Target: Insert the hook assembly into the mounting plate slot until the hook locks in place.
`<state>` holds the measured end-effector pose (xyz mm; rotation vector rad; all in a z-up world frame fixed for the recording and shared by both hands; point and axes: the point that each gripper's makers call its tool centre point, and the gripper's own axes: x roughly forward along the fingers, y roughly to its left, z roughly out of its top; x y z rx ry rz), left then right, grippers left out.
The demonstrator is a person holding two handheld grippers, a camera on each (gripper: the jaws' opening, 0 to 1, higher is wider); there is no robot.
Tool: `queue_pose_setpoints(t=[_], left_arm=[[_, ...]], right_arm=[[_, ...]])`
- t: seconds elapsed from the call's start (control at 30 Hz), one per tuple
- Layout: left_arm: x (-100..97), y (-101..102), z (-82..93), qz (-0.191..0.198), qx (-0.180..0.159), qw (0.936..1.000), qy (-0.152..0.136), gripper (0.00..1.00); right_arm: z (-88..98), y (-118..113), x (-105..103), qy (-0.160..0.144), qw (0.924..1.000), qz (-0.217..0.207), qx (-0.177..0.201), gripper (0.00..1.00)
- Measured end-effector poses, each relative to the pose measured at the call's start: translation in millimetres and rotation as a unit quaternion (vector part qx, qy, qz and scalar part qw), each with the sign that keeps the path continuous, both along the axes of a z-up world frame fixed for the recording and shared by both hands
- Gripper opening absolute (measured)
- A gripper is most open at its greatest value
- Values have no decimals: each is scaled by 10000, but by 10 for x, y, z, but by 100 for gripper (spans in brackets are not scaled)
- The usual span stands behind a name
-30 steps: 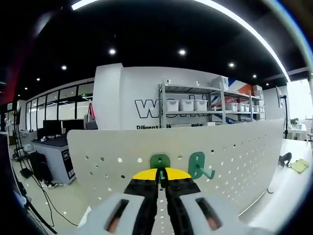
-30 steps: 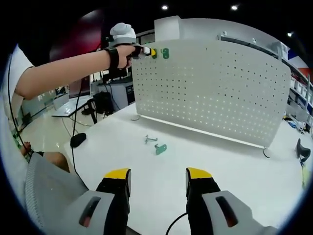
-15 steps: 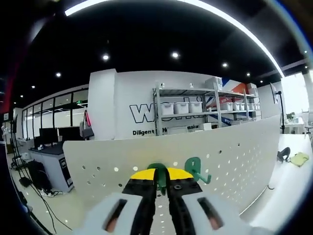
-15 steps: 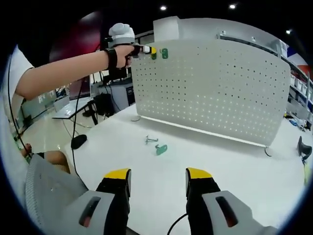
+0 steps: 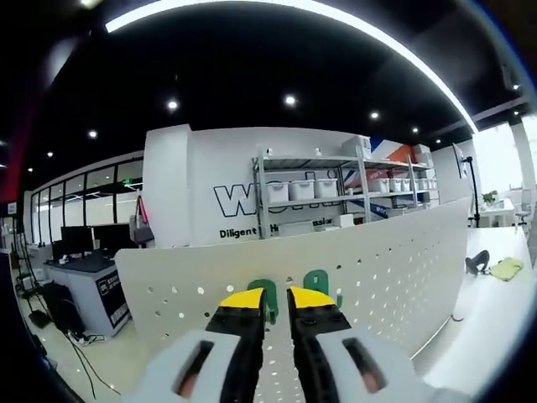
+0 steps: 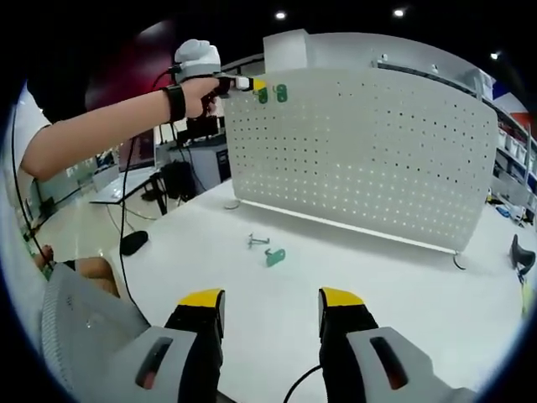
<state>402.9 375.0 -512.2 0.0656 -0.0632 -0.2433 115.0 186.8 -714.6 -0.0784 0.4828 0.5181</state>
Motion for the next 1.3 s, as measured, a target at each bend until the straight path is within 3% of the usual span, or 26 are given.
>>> queue_pose_setpoints(t=[0.3, 0.7, 0.77, 1.3], left_arm=[[-225, 119, -62, 56, 89, 9999, -7, 13], [-489, 169, -372, -106, 128, 9992, 365, 16], [-546, 126, -439, -293, 25, 9981, 539, 18], [-951, -117, -626, -894, -80, 9931, 749, 32]], right_arm=[[-5, 27, 7, -10, 10000, 59, 63, 45], [13, 33, 5, -30, 9998, 158, 130, 45], [27, 38, 12, -59, 9997, 194, 140, 45], [69, -28, 13, -177, 9989, 303, 326, 45]])
